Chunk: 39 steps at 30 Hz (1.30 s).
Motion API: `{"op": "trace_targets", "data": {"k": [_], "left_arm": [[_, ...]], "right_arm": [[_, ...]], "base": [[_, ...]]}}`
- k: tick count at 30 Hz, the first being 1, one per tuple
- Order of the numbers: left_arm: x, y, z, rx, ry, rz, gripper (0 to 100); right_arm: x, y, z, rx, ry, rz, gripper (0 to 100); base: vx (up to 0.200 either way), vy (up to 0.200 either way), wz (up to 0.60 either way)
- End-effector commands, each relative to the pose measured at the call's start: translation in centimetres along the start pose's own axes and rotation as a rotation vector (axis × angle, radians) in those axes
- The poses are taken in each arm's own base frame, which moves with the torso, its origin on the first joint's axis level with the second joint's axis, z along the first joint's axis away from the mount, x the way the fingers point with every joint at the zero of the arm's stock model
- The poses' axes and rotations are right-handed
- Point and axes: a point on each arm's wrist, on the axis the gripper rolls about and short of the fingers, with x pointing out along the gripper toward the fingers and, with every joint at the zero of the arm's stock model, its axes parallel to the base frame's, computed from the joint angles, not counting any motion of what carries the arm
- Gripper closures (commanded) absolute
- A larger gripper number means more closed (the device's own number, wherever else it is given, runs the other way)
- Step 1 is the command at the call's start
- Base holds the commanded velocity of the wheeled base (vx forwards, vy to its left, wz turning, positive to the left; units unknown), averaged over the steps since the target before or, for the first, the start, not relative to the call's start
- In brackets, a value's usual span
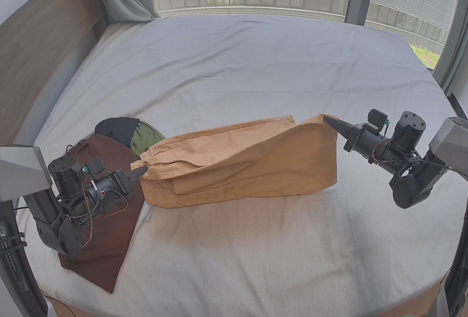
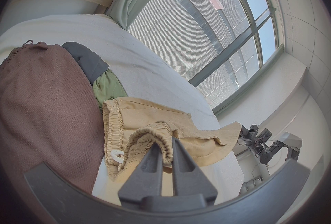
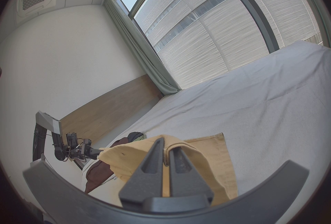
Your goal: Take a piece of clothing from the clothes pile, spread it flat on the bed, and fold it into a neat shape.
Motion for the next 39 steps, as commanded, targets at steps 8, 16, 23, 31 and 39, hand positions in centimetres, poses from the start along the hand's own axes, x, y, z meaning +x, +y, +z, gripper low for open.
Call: {"op": "trace_targets", "data": {"k": [8,16,23,31,39], "left_arm": [[1.1,0.5,0.4,-0.048,-0.034,0.011,100],[2.1,1.3,0.3,-0.057,-0.055,0.041,100],[2.8,1.9,0.1,-0.060,-0.071,0.060,100],[3.4,2.5,-0.2,-0.064,-0.068,0.065,100],[4.6,3.4,-0.5,-0.062,-0.086,0.086,100]], "right_arm": [[2.8,-2.2,-0.7,0.009,-0.001,0.004,100],[4.0,-2.7,-0.5,0.016,0.006,0.004,100],[5.1,-4.3,-1.2,0.022,0.012,-0.009,100],[5.7,-4.7,-1.6,0.024,0.012,-0.005,100],[6.8,-5.7,-2.2,0.025,0.005,-0.004,100]], "base": [[0.000,0.000,0.00],[0.000,0.000,0.00],[0.000,0.000,0.00],[0.000,0.000,0.00],[0.000,0.000,0.00]]}}
